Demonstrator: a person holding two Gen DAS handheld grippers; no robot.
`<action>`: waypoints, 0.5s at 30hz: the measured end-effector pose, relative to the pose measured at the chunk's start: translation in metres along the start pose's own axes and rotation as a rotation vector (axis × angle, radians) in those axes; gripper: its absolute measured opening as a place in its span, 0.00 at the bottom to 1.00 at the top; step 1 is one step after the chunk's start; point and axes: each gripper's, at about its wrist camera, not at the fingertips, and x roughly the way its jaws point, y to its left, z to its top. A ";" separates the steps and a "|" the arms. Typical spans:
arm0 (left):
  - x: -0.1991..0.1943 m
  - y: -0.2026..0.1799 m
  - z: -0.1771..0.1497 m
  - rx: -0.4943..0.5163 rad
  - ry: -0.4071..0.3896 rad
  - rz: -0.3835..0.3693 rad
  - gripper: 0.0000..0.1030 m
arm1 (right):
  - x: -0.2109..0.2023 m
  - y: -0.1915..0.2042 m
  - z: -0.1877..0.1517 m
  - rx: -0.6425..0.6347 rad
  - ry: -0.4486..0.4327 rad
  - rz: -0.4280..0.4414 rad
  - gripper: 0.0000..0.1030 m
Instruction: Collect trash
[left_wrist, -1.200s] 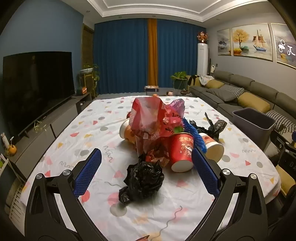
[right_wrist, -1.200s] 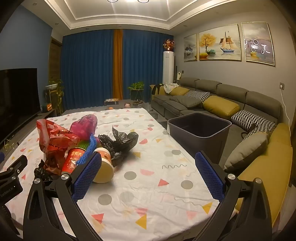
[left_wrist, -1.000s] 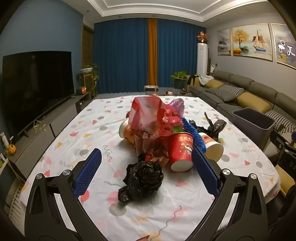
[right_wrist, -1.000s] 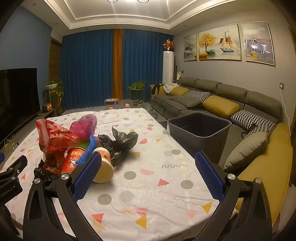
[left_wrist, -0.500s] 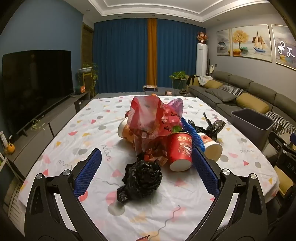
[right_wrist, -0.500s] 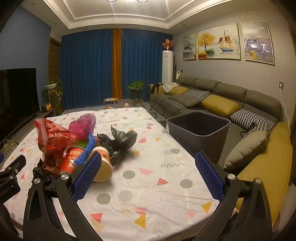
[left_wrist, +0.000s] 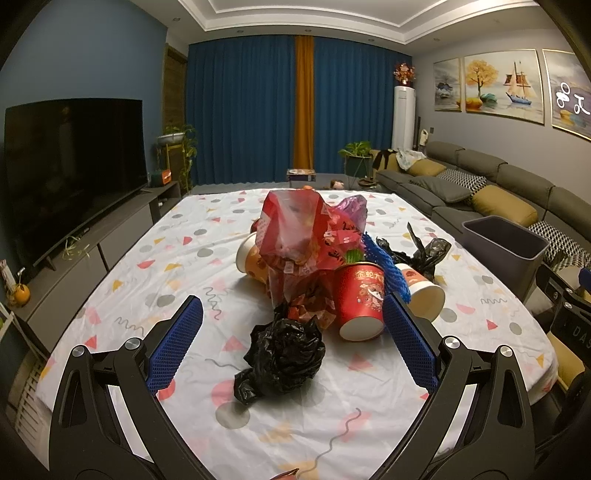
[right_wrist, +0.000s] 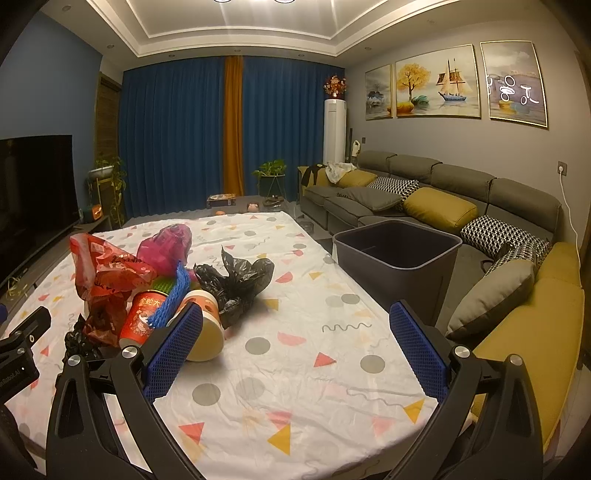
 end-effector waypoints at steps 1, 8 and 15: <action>0.000 0.000 0.000 0.000 0.001 0.000 0.93 | 0.000 0.001 0.001 0.000 0.000 -0.001 0.95; 0.000 0.000 0.000 0.000 0.000 0.000 0.93 | 0.001 0.002 0.001 0.002 0.002 -0.001 0.95; 0.000 0.000 -0.001 -0.001 0.001 -0.001 0.93 | 0.002 0.003 0.001 0.002 0.002 0.000 0.95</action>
